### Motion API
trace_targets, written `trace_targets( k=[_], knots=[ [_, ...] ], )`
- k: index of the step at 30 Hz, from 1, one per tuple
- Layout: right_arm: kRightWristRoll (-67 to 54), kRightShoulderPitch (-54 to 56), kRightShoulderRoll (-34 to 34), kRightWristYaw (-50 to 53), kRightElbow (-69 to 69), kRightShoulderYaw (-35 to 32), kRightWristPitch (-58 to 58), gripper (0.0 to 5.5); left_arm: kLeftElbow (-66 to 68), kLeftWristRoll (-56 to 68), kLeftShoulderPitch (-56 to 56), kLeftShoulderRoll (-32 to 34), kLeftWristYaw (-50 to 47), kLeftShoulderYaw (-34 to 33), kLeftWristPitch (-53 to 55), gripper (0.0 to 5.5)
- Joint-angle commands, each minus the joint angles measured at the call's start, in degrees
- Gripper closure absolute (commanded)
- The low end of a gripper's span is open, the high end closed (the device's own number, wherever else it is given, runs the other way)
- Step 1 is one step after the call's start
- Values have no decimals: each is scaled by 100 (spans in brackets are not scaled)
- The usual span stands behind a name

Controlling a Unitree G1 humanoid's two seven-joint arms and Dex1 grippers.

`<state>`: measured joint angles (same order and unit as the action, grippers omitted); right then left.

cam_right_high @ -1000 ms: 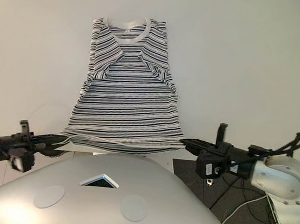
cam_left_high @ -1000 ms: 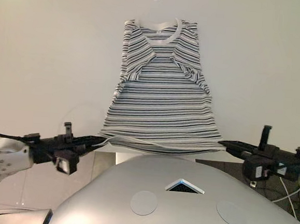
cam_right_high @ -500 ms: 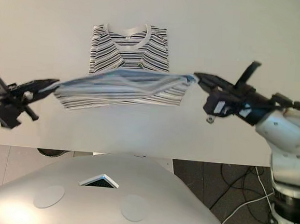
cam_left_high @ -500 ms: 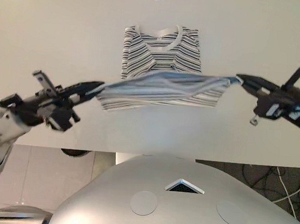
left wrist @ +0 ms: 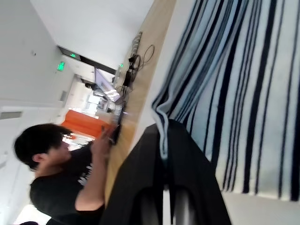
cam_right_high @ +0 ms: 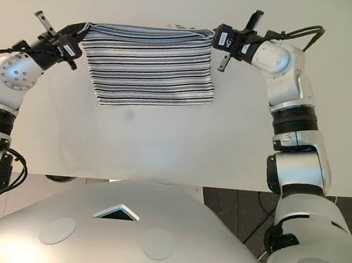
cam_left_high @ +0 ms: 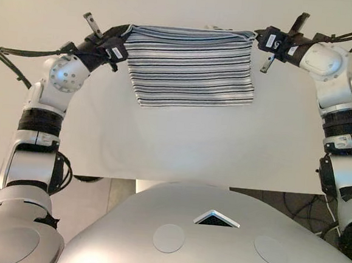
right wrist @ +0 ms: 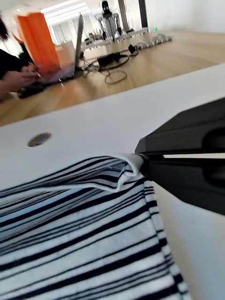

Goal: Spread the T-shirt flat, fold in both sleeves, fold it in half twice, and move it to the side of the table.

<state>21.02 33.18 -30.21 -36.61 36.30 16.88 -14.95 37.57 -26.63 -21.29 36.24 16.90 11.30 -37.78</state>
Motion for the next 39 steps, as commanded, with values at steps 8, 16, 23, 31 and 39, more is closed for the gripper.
trace_targets(
  k=[8, 16, 23, 31, 39],
  knots=[
    [-108, 1195, 711, 1605, 2909, -273, -544, 405, 2710, -844, -1395, -688, -2396, 699, 137, 383],
    [-1128, 880, 1068, 1187, 2015, -914, -1228, 405, 1400, 928, -874, -1001, -2766, -451, -960, 366],
    [52, 1001, 1213, 487, 2289, 379, -1791, 405, -749, 1384, 21, -1239, -2315, -684, -493, 366],
    [2074, 1954, 1084, 1686, 3665, 1906, -1286, 405, -2581, 1180, 886, -1516, -1935, -570, 171, 366],
    [2224, 2041, -924, -1299, 2975, 2405, -2108, 405, -3074, 986, 1151, -1606, -1793, -587, 705, 366]
  ],
)
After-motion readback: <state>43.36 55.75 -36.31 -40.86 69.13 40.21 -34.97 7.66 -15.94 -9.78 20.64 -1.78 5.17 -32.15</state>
